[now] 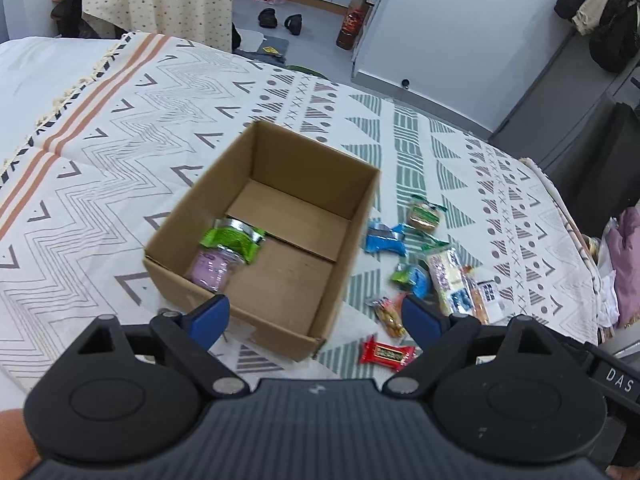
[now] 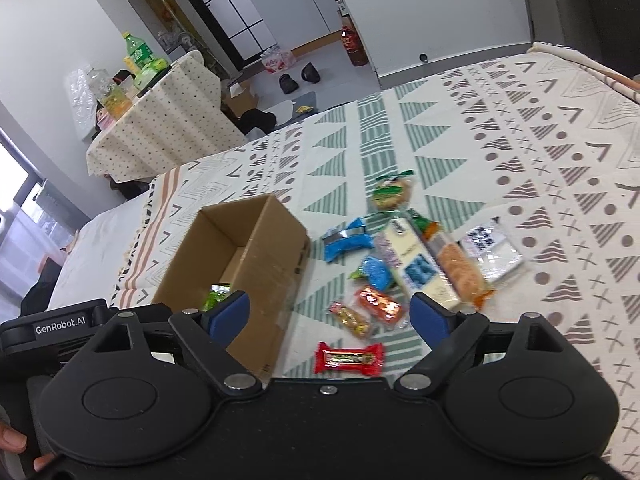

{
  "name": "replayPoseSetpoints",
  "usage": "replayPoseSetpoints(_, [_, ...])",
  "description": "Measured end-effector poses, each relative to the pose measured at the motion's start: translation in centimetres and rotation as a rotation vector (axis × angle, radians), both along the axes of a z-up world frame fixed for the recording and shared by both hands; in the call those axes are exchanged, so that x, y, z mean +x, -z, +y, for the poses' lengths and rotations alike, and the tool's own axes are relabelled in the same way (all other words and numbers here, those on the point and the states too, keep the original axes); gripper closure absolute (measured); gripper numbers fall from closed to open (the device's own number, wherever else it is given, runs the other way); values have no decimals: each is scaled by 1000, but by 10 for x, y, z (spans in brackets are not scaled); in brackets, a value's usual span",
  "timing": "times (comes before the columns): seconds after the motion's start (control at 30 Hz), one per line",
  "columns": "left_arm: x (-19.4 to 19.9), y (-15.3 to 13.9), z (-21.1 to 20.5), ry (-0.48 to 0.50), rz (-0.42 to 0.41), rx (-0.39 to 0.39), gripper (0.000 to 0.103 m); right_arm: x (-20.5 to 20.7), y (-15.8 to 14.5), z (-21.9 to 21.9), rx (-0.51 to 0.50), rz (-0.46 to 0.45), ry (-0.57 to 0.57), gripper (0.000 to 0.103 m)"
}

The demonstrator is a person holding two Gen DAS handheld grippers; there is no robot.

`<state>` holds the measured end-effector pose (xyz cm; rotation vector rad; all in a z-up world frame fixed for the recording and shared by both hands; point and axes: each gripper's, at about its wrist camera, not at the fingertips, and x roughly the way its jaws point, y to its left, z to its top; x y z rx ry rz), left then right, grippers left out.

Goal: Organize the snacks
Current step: 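Lower the purple mesh bag into the box and open the right tool, then grasp the red candy bar with the left tool while the right tool reaches the biscuit-stick packet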

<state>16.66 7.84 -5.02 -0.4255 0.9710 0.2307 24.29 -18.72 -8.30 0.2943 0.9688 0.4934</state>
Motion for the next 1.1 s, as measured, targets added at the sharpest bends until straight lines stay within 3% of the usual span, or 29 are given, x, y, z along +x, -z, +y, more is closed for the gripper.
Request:
replayPoseSetpoints(0.37, [3, -1, -32, 36, 0, 0, 11, 4, 3, -36, -5, -19, 8, 16])
replayPoseSetpoints(0.57, [3, 3, -49, 45, -7, 16, 11, 5, 23, -56, 48, -6, 58, 17])
replayPoseSetpoints(0.97, [14, 21, -80, 46, 17, 30, 14, 19, 51, -73, 70, 38, 67, 39])
replayPoseSetpoints(1.1, [20, 32, -86, 28, 32, 32, 22, 26, 61, -77, 85, 66, 94, 49])
